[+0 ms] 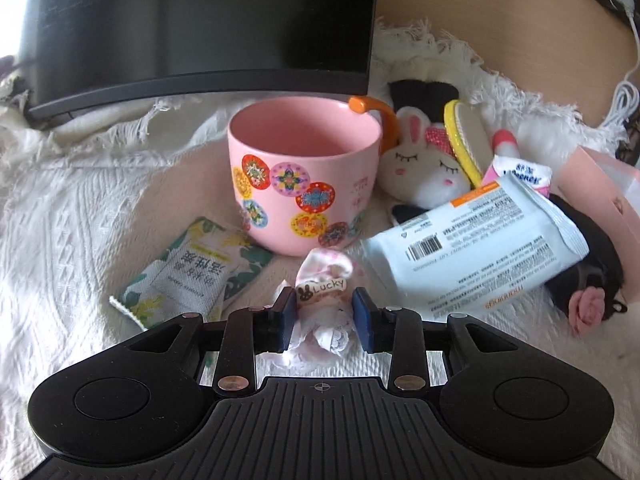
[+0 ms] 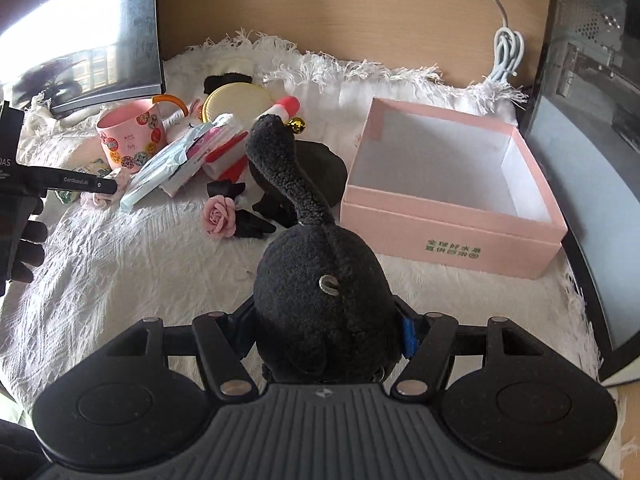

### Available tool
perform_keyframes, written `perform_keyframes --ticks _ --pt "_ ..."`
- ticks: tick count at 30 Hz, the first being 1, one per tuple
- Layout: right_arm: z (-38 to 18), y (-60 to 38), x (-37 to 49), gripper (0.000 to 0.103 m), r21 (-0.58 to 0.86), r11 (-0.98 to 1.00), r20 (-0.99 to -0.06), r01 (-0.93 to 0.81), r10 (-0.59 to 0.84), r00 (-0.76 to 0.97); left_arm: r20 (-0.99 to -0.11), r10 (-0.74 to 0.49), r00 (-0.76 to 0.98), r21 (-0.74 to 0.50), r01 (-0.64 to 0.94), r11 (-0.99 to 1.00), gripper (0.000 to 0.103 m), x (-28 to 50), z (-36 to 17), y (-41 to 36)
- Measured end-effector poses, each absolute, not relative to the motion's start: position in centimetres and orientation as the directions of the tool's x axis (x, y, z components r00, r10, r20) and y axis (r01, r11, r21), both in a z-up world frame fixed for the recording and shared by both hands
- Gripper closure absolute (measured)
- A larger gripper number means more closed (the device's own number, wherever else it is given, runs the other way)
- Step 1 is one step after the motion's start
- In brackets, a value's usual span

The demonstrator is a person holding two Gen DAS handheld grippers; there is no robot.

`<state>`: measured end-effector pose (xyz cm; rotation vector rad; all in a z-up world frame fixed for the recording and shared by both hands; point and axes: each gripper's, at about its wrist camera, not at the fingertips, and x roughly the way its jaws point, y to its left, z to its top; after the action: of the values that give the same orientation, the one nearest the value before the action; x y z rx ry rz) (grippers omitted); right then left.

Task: Organize soft objects
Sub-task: 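Put black bird in pink box with right gripper while left gripper drops pink plush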

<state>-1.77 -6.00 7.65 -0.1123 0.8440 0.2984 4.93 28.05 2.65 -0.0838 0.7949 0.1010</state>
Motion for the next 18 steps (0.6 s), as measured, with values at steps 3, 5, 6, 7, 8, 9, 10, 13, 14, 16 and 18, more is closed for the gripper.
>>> perform_keyframes --ticks 3,5,6,7,8,9,10,13,14,16,18 --pt "7.4 -5.6 -1.5 0.037 0.017 0.948 -0.752 -0.319 0.222 0.621 -0.713 0.042 0.7 -0.062 -0.122 0.991 0.066 5.3 2.4 28.4" --pt "7.3 -5.5 -1.7 0.037 0.013 0.942 -0.749 -0.336 0.232 0.62 -0.714 0.03 0.699 -0.077 -0.121 0.99 0.066 5.7 1.9 28.4" --pt "7.3 -5.5 -1.8 0.037 0.009 0.939 -0.747 -0.343 0.234 0.623 -0.71 0.027 0.704 -0.074 -0.113 0.991 0.067 5.8 1.7 28.3" --pt "7.4 -5.7 -1.9 0.037 0.006 0.938 -0.744 -0.345 0.235 0.625 -0.703 0.031 0.711 -0.058 -0.102 0.993 0.069 5.9 1.7 27.9" --pt "7.4 -5.9 -2.0 0.037 0.004 0.939 -0.742 -0.343 0.233 0.629 -0.698 0.038 0.715 -0.039 -0.092 0.995 0.071 5.7 1.6 27.7" --pt "7.5 -6.2 -2.0 0.037 0.004 0.941 -0.74 -0.338 0.23 0.632 -0.691 0.041 0.721 -0.029 -0.084 0.996 0.075 5.6 1.6 27.5" --pt "7.5 -6.4 -1.9 0.037 0.005 0.943 -0.739 -0.332 0.227 0.634 -0.684 0.038 0.729 -0.028 -0.079 0.996 0.079 5.3 1.6 27.5" --pt "7.7 -7.2 -1.7 0.037 -0.002 0.95 -0.732 -0.313 0.212 0.648 -0.665 0.026 0.746 -0.058 -0.086 0.995 0.083 4.2 1.5 27.7" --pt "7.8 -7.4 -1.7 0.037 -0.003 0.951 -0.728 -0.309 0.21 0.653 -0.663 0.022 0.748 -0.067 -0.088 0.994 0.083 3.8 1.7 27.8" --pt "7.9 -7.8 -1.6 0.037 0.001 0.951 -0.724 -0.309 0.214 0.655 -0.655 0.01 0.756 -0.082 -0.084 0.993 0.084 2.9 2.2 27.6" --pt "8.0 -7.9 -1.6 0.037 -0.001 0.948 -0.725 -0.32 0.219 0.653 -0.646 -0.013 0.763 -0.096 -0.065 0.993 0.084 1.7 2.8 27.2"
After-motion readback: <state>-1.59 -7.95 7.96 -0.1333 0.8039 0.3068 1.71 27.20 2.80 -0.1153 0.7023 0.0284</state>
